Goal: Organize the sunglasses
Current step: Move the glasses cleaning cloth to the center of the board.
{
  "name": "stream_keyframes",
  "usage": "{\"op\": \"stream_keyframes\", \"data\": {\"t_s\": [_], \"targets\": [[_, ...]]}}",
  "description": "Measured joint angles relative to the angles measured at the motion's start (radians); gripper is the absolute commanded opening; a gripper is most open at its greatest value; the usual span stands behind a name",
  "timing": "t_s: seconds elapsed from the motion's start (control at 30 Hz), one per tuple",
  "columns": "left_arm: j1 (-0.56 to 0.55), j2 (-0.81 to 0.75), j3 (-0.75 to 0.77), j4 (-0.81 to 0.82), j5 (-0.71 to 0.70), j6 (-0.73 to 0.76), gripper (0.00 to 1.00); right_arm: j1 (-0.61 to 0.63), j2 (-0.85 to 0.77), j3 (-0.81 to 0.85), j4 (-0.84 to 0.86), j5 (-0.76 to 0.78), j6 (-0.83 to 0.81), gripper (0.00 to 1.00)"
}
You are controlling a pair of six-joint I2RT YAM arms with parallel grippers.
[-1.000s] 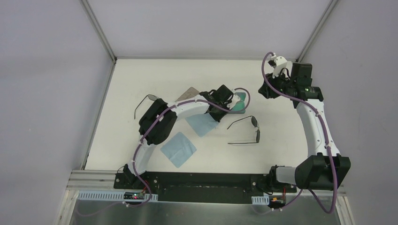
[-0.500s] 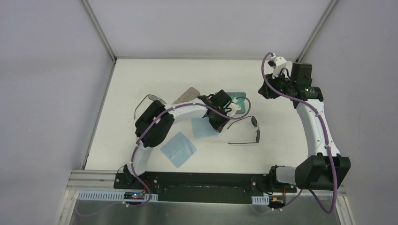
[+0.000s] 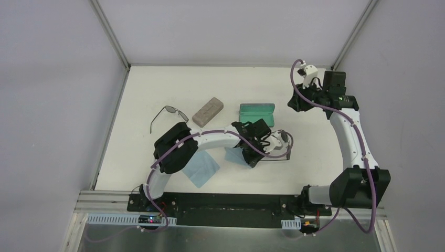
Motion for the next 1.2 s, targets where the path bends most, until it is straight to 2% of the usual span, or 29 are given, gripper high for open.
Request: {"op": "stream_keyframes", "data": {"t_s": [0.07, 0.27, 0.33, 0.53, 0.73, 0.83, 0.93, 1.0, 1.1, 1.2], "targets": [[-0.017, 0.0, 0.0, 0.0, 0.0, 0.0, 0.01, 0.0, 0.014, 0.0, 0.0, -0.003, 0.0, 0.36], [-0.021, 0.0, 0.004, -0.008, -0.013, 0.01, 0.33, 0.0, 0.024, -0.001, 0.0, -0.012, 0.003, 0.36], [-0.016, -0.006, 0.008, -0.014, -0.025, 0.021, 0.4, 0.0, 0.024, -0.006, -0.001, -0.016, 0.004, 0.36], [0.049, -0.076, 0.011, -0.049, -0.038, 0.057, 0.51, 0.0, 0.021, -0.011, -0.016, -0.02, 0.009, 0.39], [0.25, -0.181, 0.012, -0.052, 0.043, 0.1, 0.5, 0.006, 0.002, -0.01, -0.073, -0.043, 0.001, 0.41], [0.343, -0.205, 0.005, -0.05, 0.065, 0.102, 0.44, 0.037, -0.011, -0.01, -0.099, -0.041, -0.014, 0.41], [0.39, -0.206, -0.02, -0.044, 0.069, 0.081, 0.34, 0.084, -0.016, -0.011, -0.109, -0.044, -0.024, 0.41], [0.411, -0.198, -0.034, -0.048, 0.071, 0.061, 0.34, 0.103, -0.016, -0.013, -0.112, -0.048, -0.027, 0.41], [0.433, -0.163, -0.035, -0.044, 0.071, 0.031, 0.41, 0.105, -0.016, -0.016, -0.114, -0.048, -0.032, 0.42], [0.446, -0.122, -0.035, -0.044, 0.069, 0.006, 0.4, 0.104, -0.016, -0.018, -0.115, -0.045, -0.038, 0.42]]}}
